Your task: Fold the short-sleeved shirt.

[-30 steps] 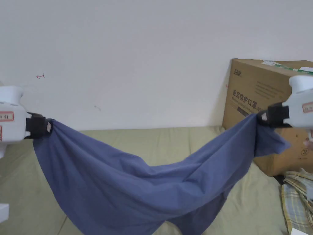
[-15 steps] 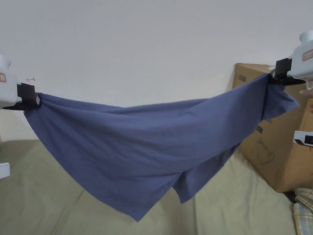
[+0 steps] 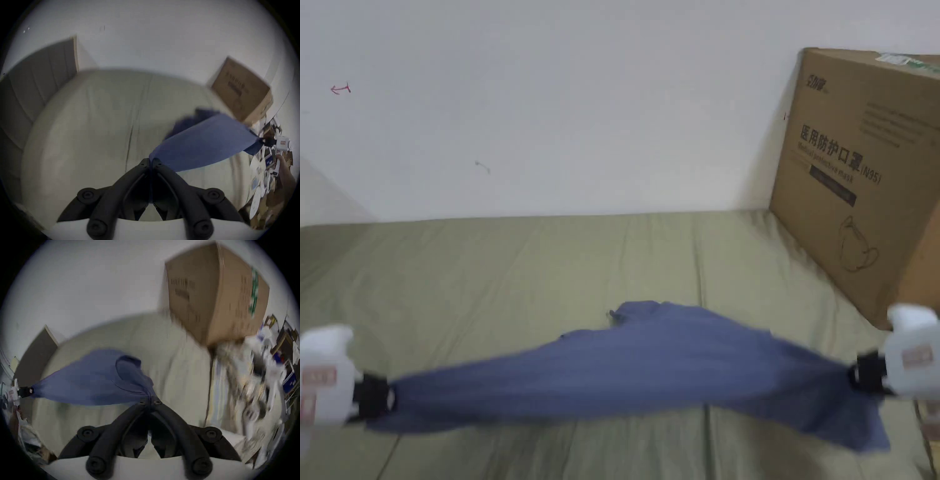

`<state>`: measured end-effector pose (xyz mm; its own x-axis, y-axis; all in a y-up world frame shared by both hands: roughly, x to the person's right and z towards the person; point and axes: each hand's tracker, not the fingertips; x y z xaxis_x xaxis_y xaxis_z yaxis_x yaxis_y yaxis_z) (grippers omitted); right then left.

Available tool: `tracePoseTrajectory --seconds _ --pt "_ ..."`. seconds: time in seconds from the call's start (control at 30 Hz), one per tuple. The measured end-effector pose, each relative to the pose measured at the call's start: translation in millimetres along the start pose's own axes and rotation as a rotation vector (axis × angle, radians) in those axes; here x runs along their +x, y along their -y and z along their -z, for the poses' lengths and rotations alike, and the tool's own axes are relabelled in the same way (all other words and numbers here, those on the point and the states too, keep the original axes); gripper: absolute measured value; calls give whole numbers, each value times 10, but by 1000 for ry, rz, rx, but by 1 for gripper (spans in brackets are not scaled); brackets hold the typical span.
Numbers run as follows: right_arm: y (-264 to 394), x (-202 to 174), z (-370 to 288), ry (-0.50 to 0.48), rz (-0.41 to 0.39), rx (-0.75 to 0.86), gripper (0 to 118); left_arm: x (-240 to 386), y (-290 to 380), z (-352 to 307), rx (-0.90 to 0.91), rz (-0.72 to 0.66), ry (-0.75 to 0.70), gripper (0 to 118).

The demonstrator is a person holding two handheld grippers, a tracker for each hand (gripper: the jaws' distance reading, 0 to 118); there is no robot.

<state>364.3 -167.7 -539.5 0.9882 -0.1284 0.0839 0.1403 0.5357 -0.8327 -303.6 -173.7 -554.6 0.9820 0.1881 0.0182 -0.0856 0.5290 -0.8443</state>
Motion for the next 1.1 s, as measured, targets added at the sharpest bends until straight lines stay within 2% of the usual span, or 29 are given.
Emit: tracePoseTrajectory --seconds 0.1,0.17,0.27,0.47,0.6,0.63,0.67,0.7,0.73,0.77,0.83,0.9,0.97,1.07,1.1 --pt "666 176 186 -8 19 -130 2 -147 666 185 -125 -23 17 0" --pt "915 333 105 -49 39 -139 2 -255 922 181 -175 -15 30 0" --pt "1043 486 -114 -77 23 -143 2 -320 1074 -73 -151 18 47 0" --pt "1162 399 -696 -115 -76 -164 2 -304 1238 -605 -154 47 90 0" --pt "1342 338 -737 -87 -75 -211 5 -379 1446 -688 -198 8 117 2" --pt "1396 320 -716 -81 -71 -207 17 -384 1494 -687 -202 3 116 18" --pt "1446 289 -701 -40 -72 -197 41 -395 1542 -685 -212 -4 87 47" --pt "1480 264 -682 9 -73 -194 71 -407 1589 -673 -219 -6 47 88" --pt "1520 237 -669 51 -55 -194 97 -412 1652 -662 -216 -27 30 118" --pt "1560 244 -670 59 -33 -183 102 -431 1691 -741 -155 -77 52 118" --pt "1578 226 -706 20 28 -181 102 -467 1723 -788 -183 -130 70 118" --pt "1586 201 -772 -27 56 -148 102 -436 1768 -871 -131 -158 114 118" --pt "1540 68 -904 -43 35 -75 102 -351 1750 -1037 -63 -145 107 118" --pt "1425 -204 -1122 -38 -63 17 103 -168 1699 -1324 57 -70 20 118" --pt "1392 -303 -1184 -40 -88 46 102 -103 1690 -1410 82 -55 -15 115"
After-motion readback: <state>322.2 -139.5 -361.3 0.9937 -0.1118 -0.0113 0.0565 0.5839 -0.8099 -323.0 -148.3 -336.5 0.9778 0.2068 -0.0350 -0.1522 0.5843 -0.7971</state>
